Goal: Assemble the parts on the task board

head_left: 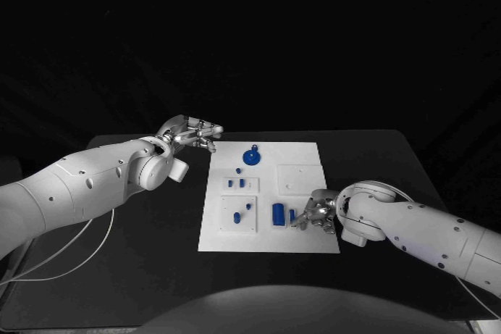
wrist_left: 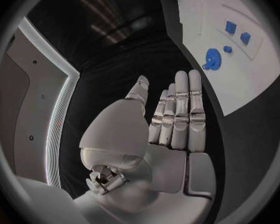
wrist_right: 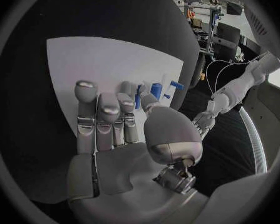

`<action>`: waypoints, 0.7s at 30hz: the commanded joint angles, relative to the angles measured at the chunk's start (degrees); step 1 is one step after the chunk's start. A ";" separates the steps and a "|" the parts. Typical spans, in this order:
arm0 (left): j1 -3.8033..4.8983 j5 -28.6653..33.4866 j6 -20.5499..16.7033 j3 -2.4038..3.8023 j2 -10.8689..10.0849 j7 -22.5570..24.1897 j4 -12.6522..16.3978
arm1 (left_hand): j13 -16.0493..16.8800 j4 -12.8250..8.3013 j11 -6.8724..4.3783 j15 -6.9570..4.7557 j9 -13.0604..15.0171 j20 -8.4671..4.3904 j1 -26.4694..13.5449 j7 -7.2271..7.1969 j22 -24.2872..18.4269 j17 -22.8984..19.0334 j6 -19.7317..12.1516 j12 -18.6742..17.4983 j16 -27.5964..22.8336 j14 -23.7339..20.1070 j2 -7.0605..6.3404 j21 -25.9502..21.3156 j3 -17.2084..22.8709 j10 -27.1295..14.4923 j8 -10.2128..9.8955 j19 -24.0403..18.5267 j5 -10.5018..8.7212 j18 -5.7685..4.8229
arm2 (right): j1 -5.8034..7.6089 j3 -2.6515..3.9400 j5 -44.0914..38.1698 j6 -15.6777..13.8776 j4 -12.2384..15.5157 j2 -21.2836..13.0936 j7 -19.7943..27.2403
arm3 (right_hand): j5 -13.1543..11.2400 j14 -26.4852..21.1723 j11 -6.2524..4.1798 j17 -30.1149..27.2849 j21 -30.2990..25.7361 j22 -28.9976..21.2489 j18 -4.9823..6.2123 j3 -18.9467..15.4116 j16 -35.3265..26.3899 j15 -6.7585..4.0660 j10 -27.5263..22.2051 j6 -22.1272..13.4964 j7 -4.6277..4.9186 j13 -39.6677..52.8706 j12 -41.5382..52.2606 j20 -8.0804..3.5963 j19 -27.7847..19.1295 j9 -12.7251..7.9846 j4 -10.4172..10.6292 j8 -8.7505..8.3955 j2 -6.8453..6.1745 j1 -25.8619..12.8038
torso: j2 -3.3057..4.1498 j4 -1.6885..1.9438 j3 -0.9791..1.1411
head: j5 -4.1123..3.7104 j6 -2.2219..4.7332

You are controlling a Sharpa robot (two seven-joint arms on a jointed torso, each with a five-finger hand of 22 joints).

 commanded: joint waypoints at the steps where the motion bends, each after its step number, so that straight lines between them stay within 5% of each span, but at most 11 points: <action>1: 0.02 0.17 0.50 0.04 0.02 0.50 0.11 | 0.05 -0.09 -0.01 0.12 0.03 0.28 0.07 0.06 0.08 -0.06 -0.07 0.13 0.31 -0.22 0.51 0.01 -0.23 -0.30 0.32 -0.09 -0.23 0.24 | -0.10 0.24 1.97 -1.31 0.05 -0.65 3.11 | -0.10 0.31 0.26 -0.18 -0.43 2.92 -0.68 -0.39 -0.37 -0.34 0.12 -0.50 0.37 -0.12 -0.45 -0.44 2.95 -0.10 0.47 -0.24 -0.78 -0.69 | -0.11 -0.04 -0.01 | -0.10 0.14; 6: 0.05 1.03 -0.28 0.04 -0.03 0.44 0.03 | 0.05 -0.08 -0.06 0.12 0.04 0.30 -0.02 -0.02 0.04 -0.10 0.01 0.14 0.23 -0.30 0.38 -0.04 -0.29 -0.17 0.36 -0.19 -0.23 0.22 | 0.51 1.50 5.75 -4.98 -1.26 -1.03 9.41 | -0.11 -0.78 1.21 -2.97 -6.73 0.87 -0.23 -2.04 -4.71 0.31 -2.02 -3.72 1.71 -1.84 -4.05 0.26 1.85 -1.52 4.78 0.16 -4.06 -1.88 | -0.26 -0.03 0.03 | -0.50 1.50; 9: 0.13 1.38 -0.73 0.04 -0.02 0.32 -0.10 | 0.05 -0.06 -0.08 0.20 0.04 0.38 -0.07 -0.10 -0.11 -0.28 0.12 0.14 -0.14 -0.67 0.32 -0.20 -0.28 0.00 0.40 -0.52 -0.23 0.13 | 1.34 2.14 8.37 -6.69 -2.64 -0.89 12.73 | -0.11 -1.77 1.52 -5.02 -13.15 -1.11 0.05 -2.67 -7.92 0.53 -3.28 -4.48 2.02 -3.09 -6.44 0.45 1.15 -2.20 6.21 -0.21 -4.57 -1.51 | -0.31 0.02 0.05 | -0.68 2.74; 12: 0.38 1.83 -1.20 0.05 0.14 0.14 -0.51 | 0.05 -0.03 -0.03 0.57 0.03 0.75 -0.06 -0.10 -1.28 -1.61 0.24 0.12 -2.57 -1.31 0.28 -0.40 -0.16 0.23 0.41 -1.85 -0.23 0.00 | 2.81 2.65 11.75 -8.38 -4.96 -0.51 16.85 | -0.10 -1.76 1.66 -6.57 -15.99 -2.86 0.26 -3.37 -9.55 0.64 -3.65 -4.79 2.20 -4.24 -7.43 0.64 1.53 -3.29 7.81 -0.21 -4.75 -0.25 | -0.40 0.13 0.06 | -1.09 4.69; 14: 0.73 2.30 -1.55 0.04 0.36 -0.05 -1.02 | 0.00 -0.01 0.00 0.98 0.03 1.24 -0.02 -0.09 -3.17 -3.21 0.27 0.02 -5.67 -1.54 0.21 -0.35 -0.11 0.54 0.40 -3.50 -0.17 -0.12 | 4.04 2.87 14.54 -9.56 -7.16 0.02 19.83 | -0.04 -3.18 2.06 -9.22 -24.87 -6.04 0.67 -3.71 -13.50 0.94 -6.26 -5.88 2.70 -7.73 -13.39 0.94 0.09 -4.37 7.76 -0.09 -4.37 0.42 | -0.70 0.14 0.02 | -1.16 6.05; 18: 1.73 3.47 -2.23 0.04 1.00 -0.50 -2.40 | 0.04 0.09 0.22 2.22 0.04 2.47 0.16 -0.15 -11.31 -8.38 0.27 0.12 -17.19 -0.75 0.14 -0.40 0.04 1.20 0.39 -6.04 -0.19 -0.36 | 6.69 3.12 24.42 -11.95 -13.08 1.85 25.56 | 2.10 -5.02 3.00 -14.99 -30.24 -13.23 1.20 -6.34 -21.06 2.23 -8.28 -6.60 3.18 -15.00 -18.42 2.32 -1.77 -7.10 6.05 -0.22 -2.08 3.38 | -1.32 0.08 -0.10 | -1.51 8.11; 21: 2.58 4.76 -2.52 0.03 1.69 -0.80 -3.71 | -0.01 0.10 0.75 3.88 0.04 4.22 0.33 -0.19 -15.90 -10.72 -0.04 -0.02 -24.27 -2.97 0.11 -0.46 0.12 -0.04 0.40 -10.82 -0.30 -0.44 | 8.31 3.21 33.06 -13.65 -17.75 3.42 30.29 | 2.96 -6.81 4.63 -24.55 -30.05 -28.93 0.96 -7.53 -33.52 4.36 -9.85 -7.92 4.43 -30.37 -27.60 4.60 -7.59 -12.05 3.26 0.01 0.48 6.95 | -1.51 0.07 -0.07 | -1.67 9.45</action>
